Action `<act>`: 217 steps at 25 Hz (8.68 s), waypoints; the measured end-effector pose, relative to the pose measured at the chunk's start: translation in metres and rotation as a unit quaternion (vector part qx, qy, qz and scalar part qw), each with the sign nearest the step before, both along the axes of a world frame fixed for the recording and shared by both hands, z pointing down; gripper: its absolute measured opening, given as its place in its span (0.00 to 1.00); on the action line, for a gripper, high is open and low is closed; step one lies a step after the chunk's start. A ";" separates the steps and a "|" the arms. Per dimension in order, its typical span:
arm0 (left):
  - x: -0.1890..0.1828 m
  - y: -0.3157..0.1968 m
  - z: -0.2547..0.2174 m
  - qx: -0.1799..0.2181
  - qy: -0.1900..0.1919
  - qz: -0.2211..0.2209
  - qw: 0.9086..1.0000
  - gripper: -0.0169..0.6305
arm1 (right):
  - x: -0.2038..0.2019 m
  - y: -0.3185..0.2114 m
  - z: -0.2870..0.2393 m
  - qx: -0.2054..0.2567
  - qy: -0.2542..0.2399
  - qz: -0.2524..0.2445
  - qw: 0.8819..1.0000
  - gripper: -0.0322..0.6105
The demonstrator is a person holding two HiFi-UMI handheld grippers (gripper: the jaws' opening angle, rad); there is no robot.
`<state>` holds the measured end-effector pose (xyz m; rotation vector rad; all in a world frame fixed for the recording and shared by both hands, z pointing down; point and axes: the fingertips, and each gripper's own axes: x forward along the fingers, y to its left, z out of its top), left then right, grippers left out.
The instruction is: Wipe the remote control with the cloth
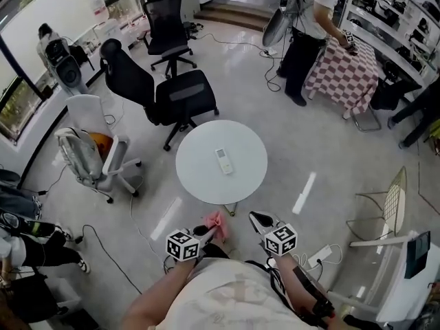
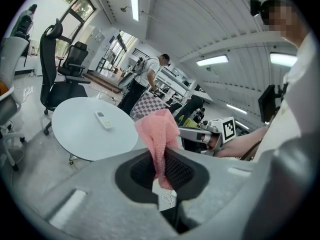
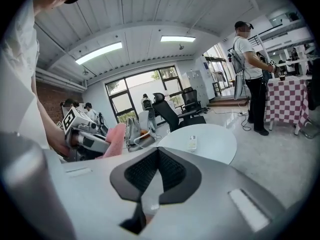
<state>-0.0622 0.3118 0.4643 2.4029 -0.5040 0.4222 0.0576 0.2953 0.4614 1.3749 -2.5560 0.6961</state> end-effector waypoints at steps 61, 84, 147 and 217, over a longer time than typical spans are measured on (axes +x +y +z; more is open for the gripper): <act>0.037 -0.293 0.120 -0.103 -0.089 0.144 0.980 0.06 | -0.016 -0.235 0.196 -0.239 0.146 0.063 0.958 0.37; 0.117 -0.310 0.175 -0.138 -0.218 0.244 0.935 0.06 | -0.007 -0.262 0.232 -0.188 0.224 -0.016 0.956 0.38; 0.169 -0.287 0.187 -0.152 -0.254 0.341 0.892 0.05 | 0.034 -0.257 0.224 -0.180 0.236 -0.127 0.946 0.37; -0.068 -0.291 0.156 -0.246 0.017 -0.107 0.963 0.05 | -0.027 -0.283 0.220 -0.392 0.071 -0.034 0.916 0.42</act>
